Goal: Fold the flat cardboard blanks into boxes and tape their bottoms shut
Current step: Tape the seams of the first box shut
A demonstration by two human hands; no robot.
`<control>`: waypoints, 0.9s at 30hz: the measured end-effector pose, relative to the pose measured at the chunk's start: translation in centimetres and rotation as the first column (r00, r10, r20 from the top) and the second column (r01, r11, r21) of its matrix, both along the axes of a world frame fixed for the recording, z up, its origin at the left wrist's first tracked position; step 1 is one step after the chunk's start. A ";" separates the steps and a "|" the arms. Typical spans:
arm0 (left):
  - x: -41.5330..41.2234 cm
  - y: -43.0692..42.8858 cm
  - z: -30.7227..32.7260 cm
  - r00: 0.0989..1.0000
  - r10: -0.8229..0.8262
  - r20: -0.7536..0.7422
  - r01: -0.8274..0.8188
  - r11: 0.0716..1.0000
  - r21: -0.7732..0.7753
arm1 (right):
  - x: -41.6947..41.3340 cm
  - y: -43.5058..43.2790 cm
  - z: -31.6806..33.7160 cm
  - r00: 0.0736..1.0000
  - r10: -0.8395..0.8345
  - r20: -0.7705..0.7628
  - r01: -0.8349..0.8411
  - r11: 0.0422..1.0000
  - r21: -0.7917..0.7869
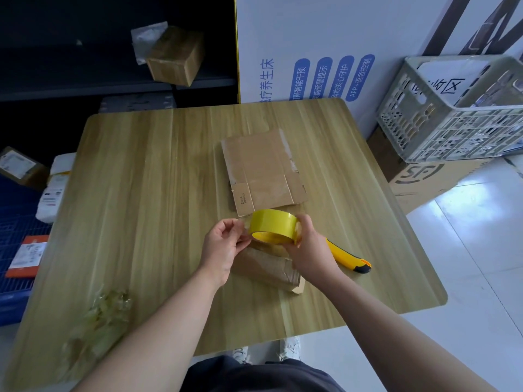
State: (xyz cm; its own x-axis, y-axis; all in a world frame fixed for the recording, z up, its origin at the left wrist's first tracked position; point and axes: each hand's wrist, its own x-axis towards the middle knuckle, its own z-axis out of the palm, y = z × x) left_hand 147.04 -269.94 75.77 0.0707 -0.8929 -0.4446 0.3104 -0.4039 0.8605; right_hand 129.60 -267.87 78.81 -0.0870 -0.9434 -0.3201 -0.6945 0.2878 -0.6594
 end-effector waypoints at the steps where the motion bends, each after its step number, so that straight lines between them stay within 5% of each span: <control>1: -0.1 0.0 -0.1 1.000 0.008 -0.008 -0.008 1.000 0.006 | 0.2 0.5 0.0 0.995 -0.036 0.094 0.029 0.997 0.073; 4: -0.5 0.0 -0.2 1.000 0.007 0.000 -0.007 1.000 0.018 | 0.4 1.3 -0.6 0.965 -0.147 0.219 0.105 0.976 0.190; 15: -0.6 0.4 -0.9 0.990 0.022 0.137 -0.026 0.999 0.026 | 0.3 0.8 -1.9 0.968 -0.201 0.150 0.176 0.971 0.163; 27: 1.4 0.6 -1.5 0.992 0.074 0.101 -0.082 0.994 0.075 | -0.3 0.9 -1.5 0.961 -0.229 0.156 0.205 0.966 0.158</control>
